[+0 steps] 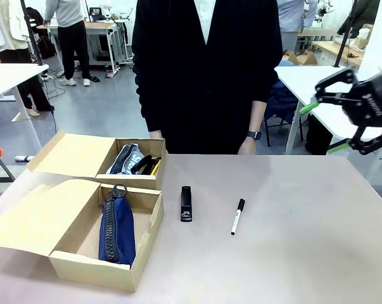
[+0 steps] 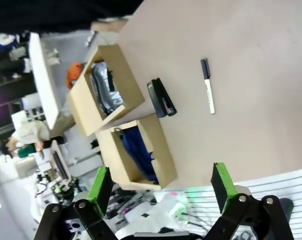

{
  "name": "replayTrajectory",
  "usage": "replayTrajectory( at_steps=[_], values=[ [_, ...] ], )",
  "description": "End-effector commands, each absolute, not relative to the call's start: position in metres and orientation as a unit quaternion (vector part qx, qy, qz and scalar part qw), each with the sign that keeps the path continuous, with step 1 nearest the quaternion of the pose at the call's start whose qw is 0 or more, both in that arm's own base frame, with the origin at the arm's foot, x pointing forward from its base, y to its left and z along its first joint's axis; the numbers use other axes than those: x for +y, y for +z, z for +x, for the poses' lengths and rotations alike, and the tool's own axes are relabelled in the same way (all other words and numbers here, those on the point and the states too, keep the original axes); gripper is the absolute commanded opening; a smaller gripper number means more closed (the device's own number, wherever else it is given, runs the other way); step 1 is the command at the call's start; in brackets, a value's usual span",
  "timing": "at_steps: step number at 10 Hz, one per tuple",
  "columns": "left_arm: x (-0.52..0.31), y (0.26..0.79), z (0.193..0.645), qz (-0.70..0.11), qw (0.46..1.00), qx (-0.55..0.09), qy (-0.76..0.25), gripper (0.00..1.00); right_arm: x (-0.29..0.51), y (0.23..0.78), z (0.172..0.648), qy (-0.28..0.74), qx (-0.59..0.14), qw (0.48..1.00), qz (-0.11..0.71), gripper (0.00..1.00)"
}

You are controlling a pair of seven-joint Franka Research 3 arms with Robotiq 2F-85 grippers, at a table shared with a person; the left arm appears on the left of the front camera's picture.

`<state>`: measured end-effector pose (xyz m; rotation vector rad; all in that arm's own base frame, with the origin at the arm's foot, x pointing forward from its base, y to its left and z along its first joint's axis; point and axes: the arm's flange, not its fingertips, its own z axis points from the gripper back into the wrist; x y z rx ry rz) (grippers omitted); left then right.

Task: Place items inside the box.
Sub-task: Pick up a Pencil pouch or Stapler and place it inside the Mailer Box closest to the robot.

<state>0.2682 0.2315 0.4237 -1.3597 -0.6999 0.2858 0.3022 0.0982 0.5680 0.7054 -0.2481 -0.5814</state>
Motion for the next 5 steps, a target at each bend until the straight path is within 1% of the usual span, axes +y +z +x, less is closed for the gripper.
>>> replayTrajectory(
  at_steps=[1, 2, 3, 4, 5],
  values=[
    [0.230, 0.425, 0.269, -0.617, 0.704, -0.329, 0.123, 1.00, 0.149, 0.556, 0.338, -0.222, -0.129, 0.922, 0.289, 1.00],
    [0.230, 0.425, 0.269, -0.617, 0.704, -0.329, 0.123, 1.00, 0.178, 0.534, 0.370, -0.183, -0.083, 0.941, 0.273, 1.00],
    [0.230, 0.425, 0.269, -0.617, 0.704, -0.329, 0.123, 1.00, 0.208, 0.513, 0.393, -0.171, -0.057, 0.955, 0.234, 1.00],
    [0.230, 0.425, 0.269, -0.617, 0.704, -0.329, 0.123, 1.00, 0.184, 0.530, 0.386, -0.176, -0.090, 0.938, 0.286, 1.00],
    [0.230, 0.425, 0.269, -0.617, 0.704, -0.329, 0.123, 1.00, 0.114, 0.556, 0.362, -0.194, -0.102, 0.891, 0.398, 1.00]
  ],
)
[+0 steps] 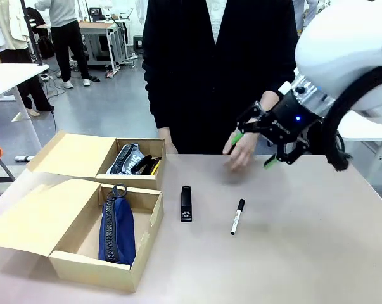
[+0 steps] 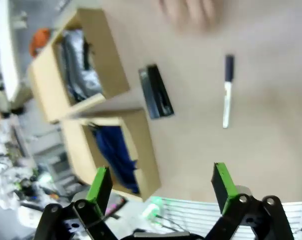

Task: Place items inside the box.
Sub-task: Pick up a Pencil pouch or Stapler and place it inside the Mailer Box closest to the robot.

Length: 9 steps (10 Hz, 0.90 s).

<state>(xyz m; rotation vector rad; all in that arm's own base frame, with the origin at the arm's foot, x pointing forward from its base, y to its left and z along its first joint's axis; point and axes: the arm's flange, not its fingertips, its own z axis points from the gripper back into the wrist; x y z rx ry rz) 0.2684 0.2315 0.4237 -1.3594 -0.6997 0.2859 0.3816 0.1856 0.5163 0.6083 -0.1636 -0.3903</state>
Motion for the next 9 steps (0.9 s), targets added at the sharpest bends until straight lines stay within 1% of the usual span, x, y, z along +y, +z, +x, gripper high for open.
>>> replayTrajectory(
  at_steps=[1, 2, 3, 4, 5, 7, 8, 9],
  values=[
    [0.230, 0.425, 0.269, -0.617, 0.704, -0.329, 0.123, 1.00, 0.045, 0.566, 0.328, -0.221, -0.107, 0.868, 0.432, 1.00],
    [0.230, 0.425, 0.269, -0.617, 0.704, -0.329, 0.123, 1.00, -0.015, 0.563, 0.294, -0.228, -0.084, 0.855, 0.458, 1.00],
    [0.230, 0.425, 0.269, -0.617, 0.704, -0.329, 0.123, 1.00, -0.075, 0.543, 0.258, -0.323, -0.110, 0.823, 0.454, 1.00],
    [0.230, 0.425, 0.269, -0.617, 0.704, -0.329, 0.123, 1.00, -0.112, 0.518, 0.232, -0.329, -0.115, 0.780, 0.520, 1.00],
    [0.230, 0.425, 0.269, -0.617, 0.704, -0.329, 0.123, 1.00, -0.132, 0.486, 0.218, -0.358, -0.104, 0.740, 0.561, 1.00],
    [0.230, 0.425, 0.269, -0.617, 0.704, -0.329, 0.123, 1.00, -0.143, 0.430, 0.210, -0.357, -0.094, 0.675, 0.639, 1.00],
    [0.230, 0.425, 0.269, -0.617, 0.704, -0.329, 0.123, 1.00, -0.140, 0.417, 0.217, -0.354, -0.081, 0.664, 0.653, 1.00],
    [0.230, 0.425, 0.269, -0.617, 0.704, -0.329, 0.123, 1.00, -0.198, 0.509, 0.218, -0.379, -0.105, 0.695, 0.602, 1.00]
  ],
)
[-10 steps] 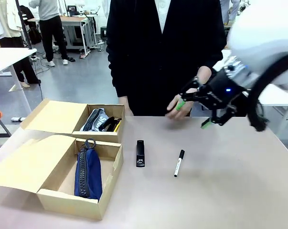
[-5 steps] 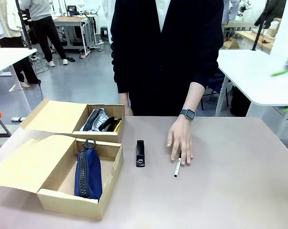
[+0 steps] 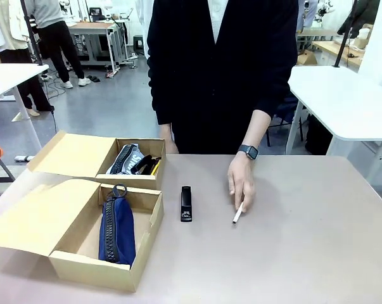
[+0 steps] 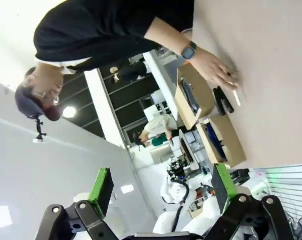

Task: Place items inside the box.
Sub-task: Pick up a Pencil pouch or Stapler and place it inside the Mailer Box closest to the robot.

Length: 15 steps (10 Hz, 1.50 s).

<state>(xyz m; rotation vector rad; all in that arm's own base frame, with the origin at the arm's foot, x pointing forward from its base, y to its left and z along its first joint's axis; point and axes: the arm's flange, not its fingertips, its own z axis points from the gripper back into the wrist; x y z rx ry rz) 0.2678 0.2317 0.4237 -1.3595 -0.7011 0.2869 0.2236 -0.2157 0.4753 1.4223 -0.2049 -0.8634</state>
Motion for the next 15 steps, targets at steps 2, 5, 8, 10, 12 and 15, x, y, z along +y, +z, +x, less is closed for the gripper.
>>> replayTrajectory(
  at_steps=[2, 5, 8, 10, 12, 15],
  values=[
    [0.230, 0.425, 0.269, -0.617, 0.704, -0.329, 0.123, 1.00, -0.198, 0.509, 0.218, -0.379, -0.105, 0.695, 0.602, 1.00],
    [0.230, 0.425, 0.269, -0.617, 0.704, -0.329, 0.123, 1.00, -0.198, 0.509, 0.218, -0.379, -0.105, 0.695, 0.602, 1.00],
    [0.230, 0.425, 0.269, -0.617, 0.704, -0.329, 0.123, 1.00, -0.081, 0.531, 0.302, -0.293, -0.065, 0.806, 0.511, 1.00],
    [0.230, 0.425, 0.269, -0.617, 0.704, -0.329, 0.123, 1.00, 0.033, 0.517, 0.360, -0.221, -0.022, 0.866, 0.449, 1.00],
    [0.230, 0.425, 0.269, -0.617, 0.704, -0.329, 0.123, 1.00, 0.102, 0.499, 0.376, -0.155, 0.029, 0.888, 0.432, 1.00],
    [0.230, 0.425, 0.269, -0.617, 0.704, -0.329, 0.123, 1.00, 0.121, 0.498, 0.345, -0.162, 0.017, 0.886, 0.434, 1.00]
  ],
)
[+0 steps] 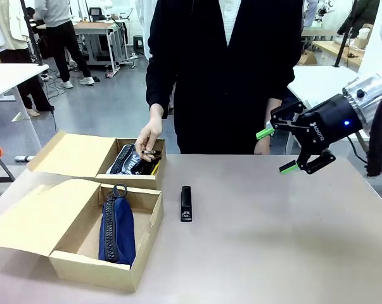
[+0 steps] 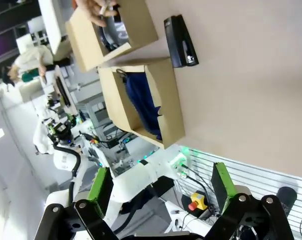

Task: Place items inside the box.
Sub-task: Pick up a Pencil pouch or Stapler and place it inside the Mailer Box closest to the robot.

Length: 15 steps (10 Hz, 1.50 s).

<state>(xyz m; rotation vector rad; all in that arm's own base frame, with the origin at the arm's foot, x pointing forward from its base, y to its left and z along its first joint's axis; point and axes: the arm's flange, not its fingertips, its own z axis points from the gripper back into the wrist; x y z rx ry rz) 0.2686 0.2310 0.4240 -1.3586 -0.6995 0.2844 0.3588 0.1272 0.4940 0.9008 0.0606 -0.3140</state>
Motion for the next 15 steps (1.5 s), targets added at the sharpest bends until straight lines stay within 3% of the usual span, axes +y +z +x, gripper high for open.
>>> replayTrajectory(
  at_steps=[1, 4, 6, 11, 15],
  values=[
    [0.230, 0.425, 0.269, -0.617, 0.704, -0.329, 0.123, 1.00, 0.132, 0.492, 0.362, -0.149, 0.032, 0.890, 0.429, 1.00],
    [0.230, 0.425, 0.269, -0.617, 0.704, -0.329, 0.123, 1.00, 0.249, 0.462, 0.410, -0.066, 0.040, 0.949, 0.305, 1.00],
    [0.230, 0.425, 0.269, -0.617, 0.704, -0.329, 0.123, 1.00, 0.316, 0.430, 0.452, -0.079, 0.034, 0.976, 0.199, 1.00],
    [0.230, 0.425, 0.269, -0.617, 0.704, -0.329, 0.123, 1.00, 0.403, 0.348, 0.490, -0.059, 0.060, 0.991, 0.100, 1.00],
    [0.230, 0.425, 0.269, -0.617, 0.704, -0.329, 0.123, 1.00, 0.412, 0.338, 0.488, -0.065, 0.057, 0.993, 0.079, 1.00]
  ],
)
